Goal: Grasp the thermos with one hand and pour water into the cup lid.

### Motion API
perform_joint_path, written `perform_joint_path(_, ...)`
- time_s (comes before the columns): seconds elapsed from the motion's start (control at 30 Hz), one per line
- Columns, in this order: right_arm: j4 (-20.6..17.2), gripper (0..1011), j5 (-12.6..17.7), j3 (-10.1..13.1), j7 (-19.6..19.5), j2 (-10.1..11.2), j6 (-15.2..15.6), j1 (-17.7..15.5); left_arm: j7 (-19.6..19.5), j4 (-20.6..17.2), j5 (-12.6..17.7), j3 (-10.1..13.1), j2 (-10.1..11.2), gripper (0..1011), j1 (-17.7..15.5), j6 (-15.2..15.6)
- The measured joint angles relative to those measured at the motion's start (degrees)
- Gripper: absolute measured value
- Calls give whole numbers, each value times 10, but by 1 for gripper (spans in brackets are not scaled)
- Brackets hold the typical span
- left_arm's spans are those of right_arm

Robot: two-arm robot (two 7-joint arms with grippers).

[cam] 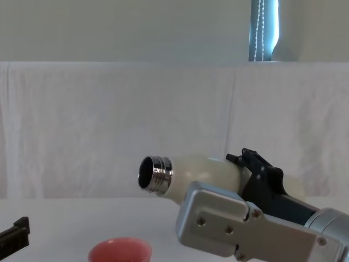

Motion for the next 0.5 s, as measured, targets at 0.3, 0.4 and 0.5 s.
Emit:
perform_joint_path(0.3, -3, 958, -7, -5, 23, 14, 7, 16, 0, 0, 0, 0, 0, 1001, 0, 0)
perform_joint_path(0.4, 1, 958, -10, -7, 28, 18, 8, 21, 0, 0, 0, 0, 0, 1001, 0, 0)
perform_joint_path(0.5, 2, 958, -15, -10, 32, 21, 11, 26, 0, 0, 0, 0, 0, 1001, 0, 0)
